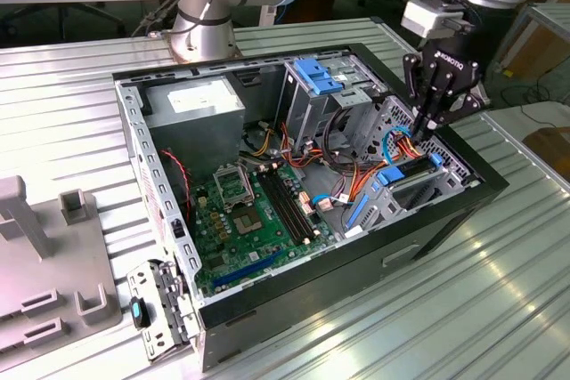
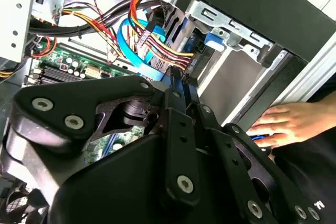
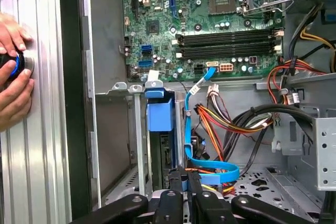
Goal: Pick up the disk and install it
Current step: 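Insert the second disk wire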
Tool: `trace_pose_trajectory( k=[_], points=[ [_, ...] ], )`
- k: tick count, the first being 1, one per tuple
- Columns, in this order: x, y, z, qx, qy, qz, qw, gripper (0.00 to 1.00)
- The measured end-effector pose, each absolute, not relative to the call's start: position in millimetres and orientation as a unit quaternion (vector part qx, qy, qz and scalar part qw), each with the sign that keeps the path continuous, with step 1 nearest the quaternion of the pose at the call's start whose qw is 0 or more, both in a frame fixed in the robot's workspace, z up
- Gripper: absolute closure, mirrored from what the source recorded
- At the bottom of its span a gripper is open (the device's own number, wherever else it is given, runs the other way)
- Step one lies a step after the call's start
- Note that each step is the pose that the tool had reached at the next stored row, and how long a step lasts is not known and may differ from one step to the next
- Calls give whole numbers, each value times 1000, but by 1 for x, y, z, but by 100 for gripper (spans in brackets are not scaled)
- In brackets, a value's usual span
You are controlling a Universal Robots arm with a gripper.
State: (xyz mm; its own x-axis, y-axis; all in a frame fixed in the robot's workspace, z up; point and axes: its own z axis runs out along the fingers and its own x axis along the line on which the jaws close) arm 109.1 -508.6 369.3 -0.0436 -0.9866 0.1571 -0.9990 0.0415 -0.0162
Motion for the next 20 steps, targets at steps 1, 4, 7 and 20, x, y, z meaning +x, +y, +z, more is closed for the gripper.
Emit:
trace_pose_trajectory(
  k=[1, 4, 7, 20],
  points=[
    [107, -509, 369, 690, -720, 62, 50, 84],
    [99, -510, 367, 689, -720, 68, 43, 84],
    [95, -515, 364, 689, -721, 73, 38, 84],
    [90, -527, 357, 705, -704, 80, 21, 84]
  ],
)
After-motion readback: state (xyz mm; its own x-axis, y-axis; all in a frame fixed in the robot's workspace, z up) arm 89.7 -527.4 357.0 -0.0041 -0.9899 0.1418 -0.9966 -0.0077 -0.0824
